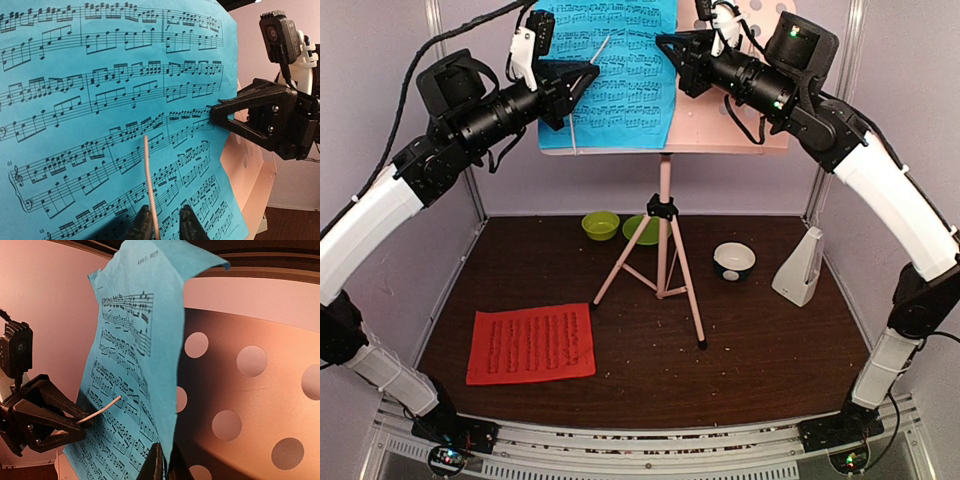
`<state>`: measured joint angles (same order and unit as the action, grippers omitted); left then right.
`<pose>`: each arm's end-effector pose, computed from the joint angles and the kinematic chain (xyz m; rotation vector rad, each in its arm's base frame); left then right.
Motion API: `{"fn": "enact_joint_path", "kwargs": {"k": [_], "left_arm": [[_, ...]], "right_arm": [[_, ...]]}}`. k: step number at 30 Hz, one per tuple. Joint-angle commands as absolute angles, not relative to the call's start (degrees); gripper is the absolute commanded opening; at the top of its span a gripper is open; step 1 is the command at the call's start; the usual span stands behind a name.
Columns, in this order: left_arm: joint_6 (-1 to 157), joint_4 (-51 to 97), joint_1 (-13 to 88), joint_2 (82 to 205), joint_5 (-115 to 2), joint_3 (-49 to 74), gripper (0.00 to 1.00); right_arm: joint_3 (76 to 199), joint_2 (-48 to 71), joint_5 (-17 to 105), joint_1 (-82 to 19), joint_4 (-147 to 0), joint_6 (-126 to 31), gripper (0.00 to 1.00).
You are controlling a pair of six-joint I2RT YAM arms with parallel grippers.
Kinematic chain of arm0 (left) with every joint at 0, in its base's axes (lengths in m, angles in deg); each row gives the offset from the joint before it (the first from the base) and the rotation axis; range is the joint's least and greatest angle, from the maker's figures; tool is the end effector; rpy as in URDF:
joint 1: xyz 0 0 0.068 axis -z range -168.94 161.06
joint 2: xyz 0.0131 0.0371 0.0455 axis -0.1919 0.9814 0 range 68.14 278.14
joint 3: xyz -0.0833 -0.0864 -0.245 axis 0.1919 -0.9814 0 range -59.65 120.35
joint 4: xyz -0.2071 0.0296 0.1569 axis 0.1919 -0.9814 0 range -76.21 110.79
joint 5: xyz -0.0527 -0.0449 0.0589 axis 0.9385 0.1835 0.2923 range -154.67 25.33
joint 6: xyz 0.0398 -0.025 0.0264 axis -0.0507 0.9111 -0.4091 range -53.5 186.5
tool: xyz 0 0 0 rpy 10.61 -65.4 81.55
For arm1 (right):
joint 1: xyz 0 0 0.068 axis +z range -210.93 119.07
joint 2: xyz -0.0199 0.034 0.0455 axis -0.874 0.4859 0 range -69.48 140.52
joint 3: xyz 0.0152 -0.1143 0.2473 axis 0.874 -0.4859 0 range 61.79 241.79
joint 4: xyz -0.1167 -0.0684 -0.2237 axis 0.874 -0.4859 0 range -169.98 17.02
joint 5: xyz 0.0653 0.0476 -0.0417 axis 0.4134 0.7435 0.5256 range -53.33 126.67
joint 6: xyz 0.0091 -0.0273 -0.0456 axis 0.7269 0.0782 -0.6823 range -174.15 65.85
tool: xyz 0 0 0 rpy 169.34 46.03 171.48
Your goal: Set up the instrument practice props
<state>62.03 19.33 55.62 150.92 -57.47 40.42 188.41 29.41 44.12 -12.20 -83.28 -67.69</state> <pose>0.2164 -0.2194 0.5353 0.6491 1.1579 -0.6780 0.2301 0.2692 0.5742 -0.7636 1.0435 0.6102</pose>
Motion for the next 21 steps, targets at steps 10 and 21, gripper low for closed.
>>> {"fn": "enact_joint_path", "kwargs": {"k": [10, 21], "left_arm": [[61.5, 20.8, 55.5, 150.5, -57.0, 43.1, 0.6], [60.7, 18.9, 55.5, 147.1, -58.8, 42.3, 0.96]], "right_arm": [[187.7, 28.0, 41.1, -12.4, -80.3, -68.2, 0.29], [185.6, 25.7, 40.6, -12.4, -79.4, -67.6, 0.59]]}}
